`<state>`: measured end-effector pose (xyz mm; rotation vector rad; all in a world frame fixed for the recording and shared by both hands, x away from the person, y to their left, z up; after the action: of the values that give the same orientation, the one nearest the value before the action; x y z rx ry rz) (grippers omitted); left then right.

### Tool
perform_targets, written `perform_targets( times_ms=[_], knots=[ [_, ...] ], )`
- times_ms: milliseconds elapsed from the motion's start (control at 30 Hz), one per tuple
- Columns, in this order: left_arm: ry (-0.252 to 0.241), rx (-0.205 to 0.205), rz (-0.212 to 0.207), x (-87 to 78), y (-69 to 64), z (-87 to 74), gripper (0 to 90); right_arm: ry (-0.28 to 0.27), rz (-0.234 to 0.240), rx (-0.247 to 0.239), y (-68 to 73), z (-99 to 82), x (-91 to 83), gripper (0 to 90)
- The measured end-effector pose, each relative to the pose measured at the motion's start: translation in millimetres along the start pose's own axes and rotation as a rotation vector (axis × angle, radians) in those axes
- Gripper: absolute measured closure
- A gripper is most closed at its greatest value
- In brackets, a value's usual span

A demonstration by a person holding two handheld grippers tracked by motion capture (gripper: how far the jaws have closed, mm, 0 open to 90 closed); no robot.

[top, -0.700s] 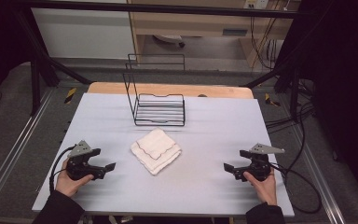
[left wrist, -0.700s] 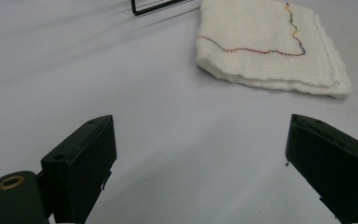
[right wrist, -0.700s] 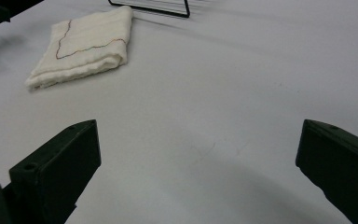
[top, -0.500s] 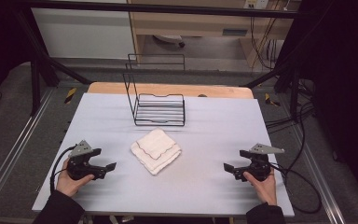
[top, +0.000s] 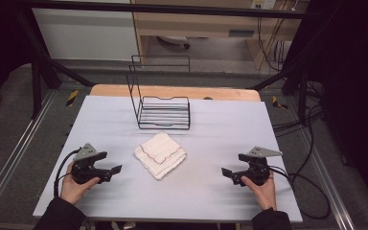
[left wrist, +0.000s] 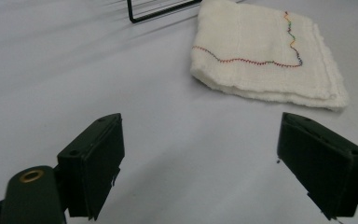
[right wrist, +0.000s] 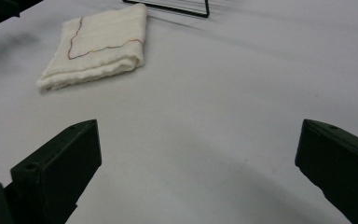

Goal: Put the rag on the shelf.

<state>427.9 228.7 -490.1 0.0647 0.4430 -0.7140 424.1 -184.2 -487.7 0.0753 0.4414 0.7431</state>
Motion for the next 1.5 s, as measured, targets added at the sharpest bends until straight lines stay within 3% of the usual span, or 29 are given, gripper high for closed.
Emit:
perform_targets(
  times_ms=[400, 633, 767, 900, 1067, 1200, 1333, 1500],
  knots=[
    [0.043, -0.013, 0.027, 23.1, -2.4, 13.2, 25.2, 0.024, 0.024, -0.019, 28.7, 4.0, 23.6, 1.0],
    [0.059, -0.023, 0.041, 48.1, -5.8, 26.3, 35.7, 0.045, 0.025, -0.042, 39.8, 4.8, 36.6, 2.1],
    [0.067, -0.044, 0.045, 64.4, -5.6, 30.1, 42.6, 0.041, 0.013, -0.015, 41.4, 7.2, 45.3, 3.7],
    [0.088, -0.049, 0.042, 78.1, -6.3, 28.3, 50.3, 0.054, 0.002, -0.039, 45.0, 9.6, 56.7, 3.7],
    [0.12, -0.048, 0.026, 88.9, -7.0, 21.7, 57.0, 0.068, 0.005, -0.038, 53.9, 13.0, 75.7, 2.8],
    [0.142, -0.037, 0.021, 93.4, -6.9, 16.8, 60.1, 0.076, -0.021, -0.036, 58.7, 16.9, 94.9, 3.5],
    [0.144, -0.058, 0.01, 96.6, -7.9, 15.2, 64.5, 0.085, -0.027, -0.045, 63.0, 17.7, 110.5, 6.4],
    [0.147, -0.061, 0.009, 98.2, -10.4, 14.2, 68.3, 0.1, -0.021, -0.03, 67.9, 14.7, 135.7, 25.7]
  ],
)
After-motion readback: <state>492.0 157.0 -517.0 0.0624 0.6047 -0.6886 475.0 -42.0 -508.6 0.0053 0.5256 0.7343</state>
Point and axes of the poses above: each handheld gripper's, and its own axes: x roughly forward along the jaws, z roughly out of its top, y roughly to its left, the point moved 10 cm from there along x, roughly forward along the jaws, and after that the axes turned 11 degrees about -y, right-handed, at the moved point
